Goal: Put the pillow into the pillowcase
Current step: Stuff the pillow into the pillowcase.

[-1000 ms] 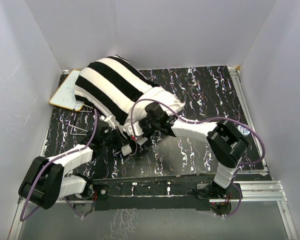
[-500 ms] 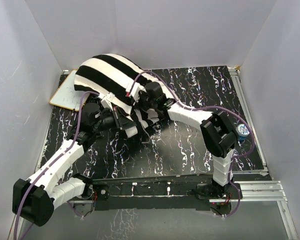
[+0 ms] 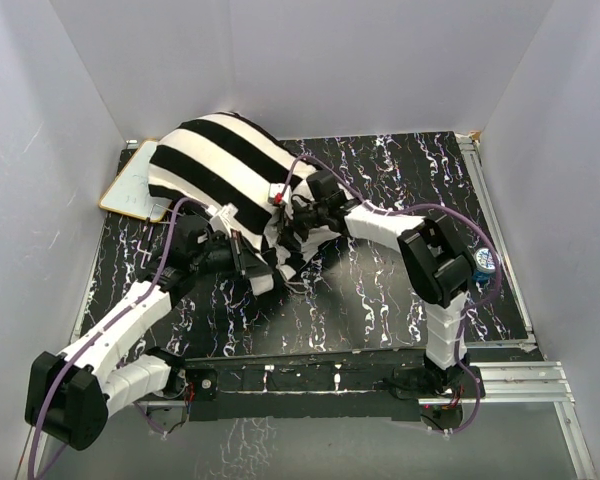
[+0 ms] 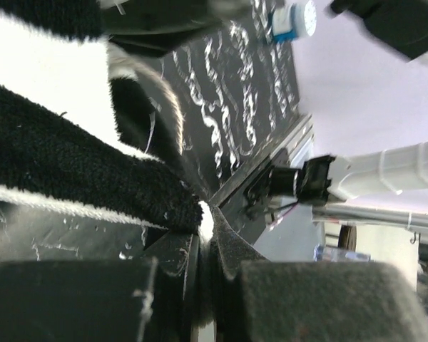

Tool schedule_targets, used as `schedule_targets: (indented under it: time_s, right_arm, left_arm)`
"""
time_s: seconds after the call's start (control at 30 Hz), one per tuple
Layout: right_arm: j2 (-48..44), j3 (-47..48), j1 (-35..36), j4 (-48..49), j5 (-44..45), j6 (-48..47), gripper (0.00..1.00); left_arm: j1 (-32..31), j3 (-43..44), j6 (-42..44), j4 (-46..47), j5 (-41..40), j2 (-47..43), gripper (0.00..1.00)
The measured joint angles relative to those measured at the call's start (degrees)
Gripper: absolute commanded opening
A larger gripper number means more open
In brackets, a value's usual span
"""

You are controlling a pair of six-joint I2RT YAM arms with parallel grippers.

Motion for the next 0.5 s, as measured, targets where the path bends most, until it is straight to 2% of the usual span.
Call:
schedule_targets:
  time_s: [0.13,0.23,0.37,0.5]
  right_arm:
    - [-5.27,-2.93,-0.98,-7.72,-5.44,-7.37,0.83]
    - [-12.02,-4.20,-2.10,-15.23,-6.51,-12.94,0.88]
    - [-23.23,-4.11,-3.06,-22.82,-6.10,-22.60,0.91]
    - [-27.89,-2.16,-3.23,-26.38,-3.82,-32.06,0.92]
  left_arm:
    - [-0.72,-2.95,3.54,-2.75,2.62,1.27,0.00]
    - [-1.31,-3.54,5.88,-5.53,3.87,1.27,0.00]
    - [-1.68,-3.30,9.57,-10.75,4.24,1.44,0.00]
    - [-1.81,-2.62,11.89,-15.13,4.37,2.80,0.00]
